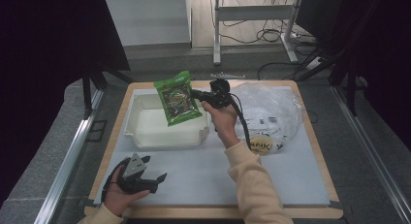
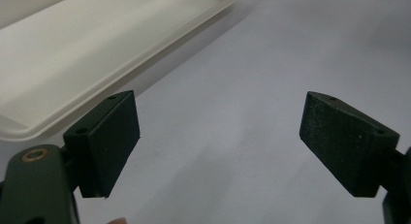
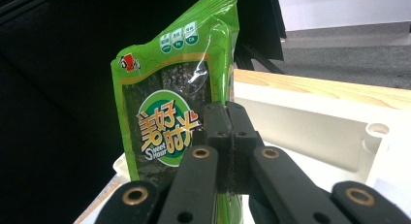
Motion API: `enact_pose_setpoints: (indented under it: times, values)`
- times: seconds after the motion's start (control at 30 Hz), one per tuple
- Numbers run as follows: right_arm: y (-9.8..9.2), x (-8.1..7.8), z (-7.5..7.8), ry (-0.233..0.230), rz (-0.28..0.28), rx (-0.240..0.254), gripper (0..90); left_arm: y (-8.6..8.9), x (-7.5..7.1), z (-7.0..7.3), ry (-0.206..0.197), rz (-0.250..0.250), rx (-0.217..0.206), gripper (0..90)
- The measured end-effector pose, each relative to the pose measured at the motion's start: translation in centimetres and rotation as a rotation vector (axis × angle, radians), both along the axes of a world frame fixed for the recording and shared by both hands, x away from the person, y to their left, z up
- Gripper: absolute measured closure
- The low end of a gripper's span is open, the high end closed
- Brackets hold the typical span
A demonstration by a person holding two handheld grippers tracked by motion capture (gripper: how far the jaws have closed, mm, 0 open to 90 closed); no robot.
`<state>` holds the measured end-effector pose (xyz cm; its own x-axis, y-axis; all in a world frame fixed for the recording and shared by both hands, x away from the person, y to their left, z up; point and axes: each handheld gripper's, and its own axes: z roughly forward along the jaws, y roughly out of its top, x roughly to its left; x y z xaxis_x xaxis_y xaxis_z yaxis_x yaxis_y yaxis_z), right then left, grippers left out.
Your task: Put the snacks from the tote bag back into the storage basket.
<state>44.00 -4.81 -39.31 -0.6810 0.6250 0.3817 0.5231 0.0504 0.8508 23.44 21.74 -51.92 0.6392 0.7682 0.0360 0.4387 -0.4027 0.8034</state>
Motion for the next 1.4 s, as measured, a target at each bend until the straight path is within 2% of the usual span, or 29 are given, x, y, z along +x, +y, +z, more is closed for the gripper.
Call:
enact_pose_setpoints:
  times: [0.7, 1.0, 1.13, 1.3, 1.4]
  values:
    - [2.8, 0.1, -0.9, 0.017, 0.021, -0.007, 90.0, 0.0, 0.0, 0.0, 0.001, -0.004, 0.0, 14.5]
    - [5.0, 0.0, -2.4, 0.028, 0.034, -0.031, 90.0, 0.0, 0.0, 0.0, 0.0, -0.004, 0.0, 14.6]
    - [5.3, 0.2, -2.8, 0.038, 0.035, -0.032, 90.0, 0.0, 0.0, 0.0, -0.001, -0.002, -0.002, 14.5]
    - [5.8, 0.4, -3.2, 0.048, 0.03, -0.028, 90.0, 0.0, 0.0, 0.0, -0.001, -0.002, -0.005, 14.5]
    - [6.2, 0.5, -3.4, 0.053, 0.023, -0.007, 90.0, 0.0, 0.0, 0.0, -0.002, -0.003, 0.0, 14.5]
